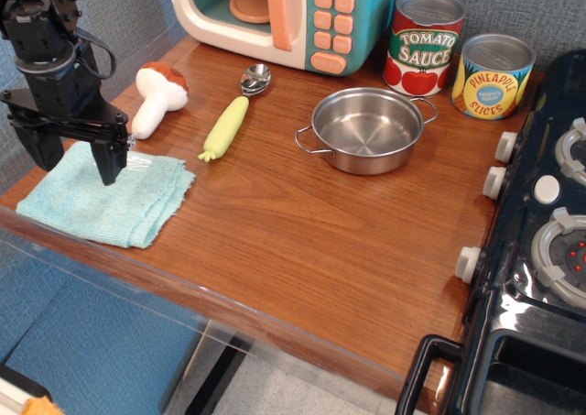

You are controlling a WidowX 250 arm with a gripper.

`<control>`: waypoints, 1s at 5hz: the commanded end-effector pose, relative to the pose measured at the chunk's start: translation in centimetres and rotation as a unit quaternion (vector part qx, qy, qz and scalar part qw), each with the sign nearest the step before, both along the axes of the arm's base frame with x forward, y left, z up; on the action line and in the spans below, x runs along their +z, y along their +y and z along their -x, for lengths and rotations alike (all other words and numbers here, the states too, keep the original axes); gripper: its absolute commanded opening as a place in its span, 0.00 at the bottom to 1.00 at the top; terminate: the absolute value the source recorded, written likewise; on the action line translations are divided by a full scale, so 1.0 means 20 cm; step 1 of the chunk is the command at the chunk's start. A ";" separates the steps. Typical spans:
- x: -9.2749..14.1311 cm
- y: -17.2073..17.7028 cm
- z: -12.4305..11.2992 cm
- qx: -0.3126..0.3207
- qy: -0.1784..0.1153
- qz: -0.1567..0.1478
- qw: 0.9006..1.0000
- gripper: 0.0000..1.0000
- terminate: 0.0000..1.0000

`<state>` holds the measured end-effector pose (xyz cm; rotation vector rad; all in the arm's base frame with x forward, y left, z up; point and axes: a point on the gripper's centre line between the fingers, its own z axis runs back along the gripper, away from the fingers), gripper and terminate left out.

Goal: Move the towel to the front left corner of the table

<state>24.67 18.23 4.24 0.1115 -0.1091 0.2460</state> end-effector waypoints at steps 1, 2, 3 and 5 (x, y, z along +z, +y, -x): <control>-0.16 -0.06 -0.02 0.001 0.031 0.019 0.999 1.00 0.00; -0.17 -0.12 -0.03 -0.006 0.024 0.028 0.999 1.00 0.00; -0.16 -0.27 -0.01 -0.052 0.021 0.030 0.998 1.00 0.00; -0.17 -0.68 0.03 -0.129 0.031 0.045 0.990 1.00 0.00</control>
